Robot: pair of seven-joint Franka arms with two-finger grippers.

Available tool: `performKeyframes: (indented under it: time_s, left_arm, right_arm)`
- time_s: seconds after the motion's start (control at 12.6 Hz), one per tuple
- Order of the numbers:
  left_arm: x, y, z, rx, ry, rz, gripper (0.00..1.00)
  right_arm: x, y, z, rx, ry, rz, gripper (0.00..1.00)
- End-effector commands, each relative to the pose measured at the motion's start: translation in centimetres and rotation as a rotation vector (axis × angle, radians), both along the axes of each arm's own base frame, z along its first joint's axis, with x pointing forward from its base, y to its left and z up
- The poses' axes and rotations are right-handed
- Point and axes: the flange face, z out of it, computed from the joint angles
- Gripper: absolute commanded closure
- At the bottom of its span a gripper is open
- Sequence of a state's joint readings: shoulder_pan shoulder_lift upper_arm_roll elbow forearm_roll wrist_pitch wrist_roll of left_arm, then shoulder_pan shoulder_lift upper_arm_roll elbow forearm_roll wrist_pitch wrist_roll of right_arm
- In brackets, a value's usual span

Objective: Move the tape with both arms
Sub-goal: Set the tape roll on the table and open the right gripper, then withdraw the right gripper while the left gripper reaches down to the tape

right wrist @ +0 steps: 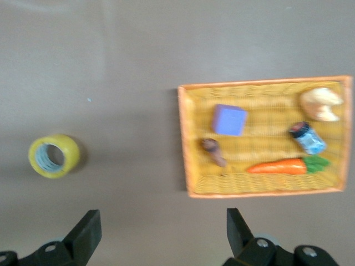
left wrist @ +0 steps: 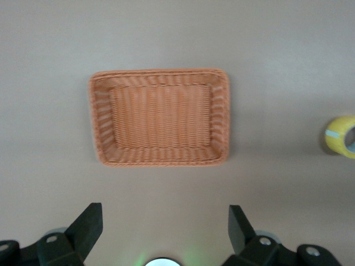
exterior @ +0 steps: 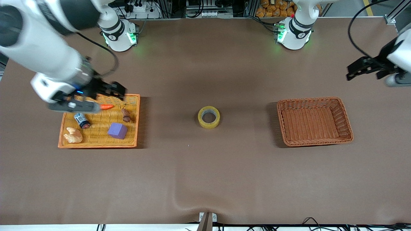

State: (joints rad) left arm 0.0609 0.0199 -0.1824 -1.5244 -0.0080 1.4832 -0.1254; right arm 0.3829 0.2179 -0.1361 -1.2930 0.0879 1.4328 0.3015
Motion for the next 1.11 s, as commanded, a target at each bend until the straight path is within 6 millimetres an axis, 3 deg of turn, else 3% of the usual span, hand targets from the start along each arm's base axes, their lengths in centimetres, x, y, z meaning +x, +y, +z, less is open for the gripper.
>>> performKeyframes:
  time_s: [0.0, 0.16, 0.4, 0.64, 0.88, 1.03]
  left_arm:
    - [2.8, -6.0, -4.0, -0.084, 0.001, -0.002, 0.00]
    - [4.2, -12.4, -8.3, -0.126, 0.013, 0.005, 0.00]
    - [3.5, -23.0, -14.2, -0.081, 0.001, 0.077, 0.00]
    - [1.0, -31.7, -20.8, -0.037, 0.015, 0.099, 0.00]
    - [-1.6, -37.9, -29.2, 0.042, -0.015, 0.063, 0.00]
    - [-1.7, -39.6, -33.2, 0.007, -0.031, 0.092, 0.00]
  right_arm:
    - [-1.8, -6.7, 2.1, 0.013, 0.011, 0.002, 0.00]
    - [-2.5, -10.9, 3.6, 0.028, -0.016, 0.014, 0.00]
    - [-4.7, -15.7, 3.1, 0.032, -0.015, -0.045, 0.00]
    - [-4.1, -17.2, 3.1, -0.090, -0.051, -0.002, 0.00]
    - [-3.5, -18.0, 2.9, -0.089, -0.067, 0.032, 0.00]
    - [-3.6, -18.2, 2.8, -0.077, -0.061, 0.052, 0.00]
